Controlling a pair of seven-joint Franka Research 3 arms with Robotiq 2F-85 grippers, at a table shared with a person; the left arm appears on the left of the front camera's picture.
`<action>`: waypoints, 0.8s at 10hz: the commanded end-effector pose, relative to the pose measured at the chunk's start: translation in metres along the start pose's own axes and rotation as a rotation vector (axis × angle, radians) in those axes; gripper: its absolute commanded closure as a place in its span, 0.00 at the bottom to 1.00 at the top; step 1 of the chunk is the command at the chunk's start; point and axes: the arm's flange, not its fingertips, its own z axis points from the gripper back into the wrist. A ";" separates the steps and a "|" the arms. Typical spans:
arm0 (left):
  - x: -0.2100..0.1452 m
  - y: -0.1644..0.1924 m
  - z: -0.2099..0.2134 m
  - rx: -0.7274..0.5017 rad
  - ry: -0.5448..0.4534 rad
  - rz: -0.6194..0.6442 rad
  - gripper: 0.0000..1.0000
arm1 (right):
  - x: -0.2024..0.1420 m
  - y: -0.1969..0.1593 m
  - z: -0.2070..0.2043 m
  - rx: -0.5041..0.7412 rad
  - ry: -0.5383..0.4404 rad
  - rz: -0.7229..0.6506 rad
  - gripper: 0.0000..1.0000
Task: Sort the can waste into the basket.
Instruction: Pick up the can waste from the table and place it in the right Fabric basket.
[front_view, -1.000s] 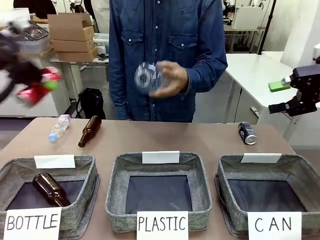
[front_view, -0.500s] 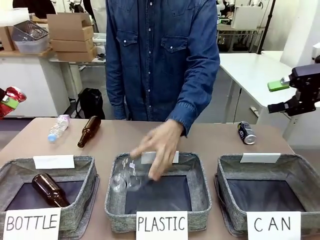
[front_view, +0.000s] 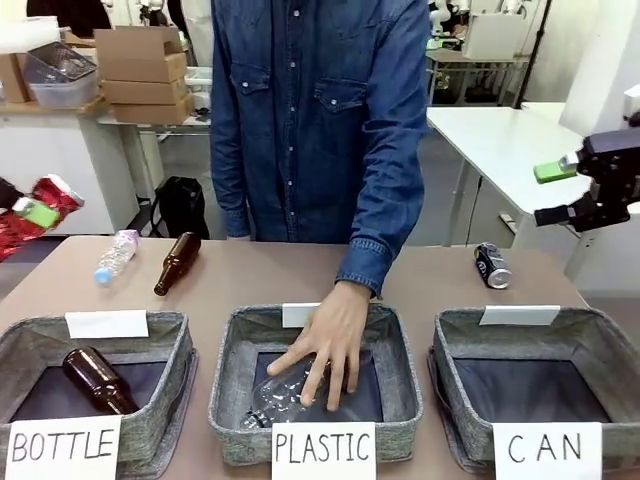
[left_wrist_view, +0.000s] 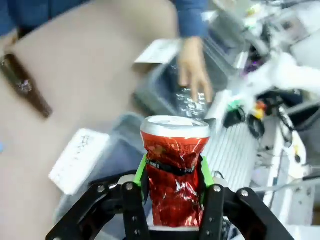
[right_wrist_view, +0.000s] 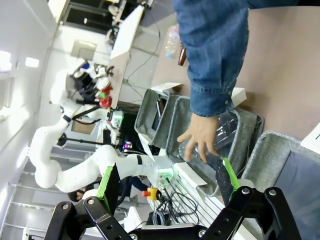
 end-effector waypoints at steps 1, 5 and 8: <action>-0.019 -0.043 -0.011 -0.077 -0.006 -0.143 0.56 | 0.001 -0.001 -0.002 0.026 -0.012 0.024 0.00; -0.039 -0.017 0.044 0.092 -0.156 -0.075 0.56 | 0.001 -0.001 -0.002 0.026 -0.012 0.024 0.00; -0.066 -0.004 0.070 0.240 -0.272 0.049 0.56 | 0.001 -0.001 -0.002 0.026 -0.012 0.024 0.00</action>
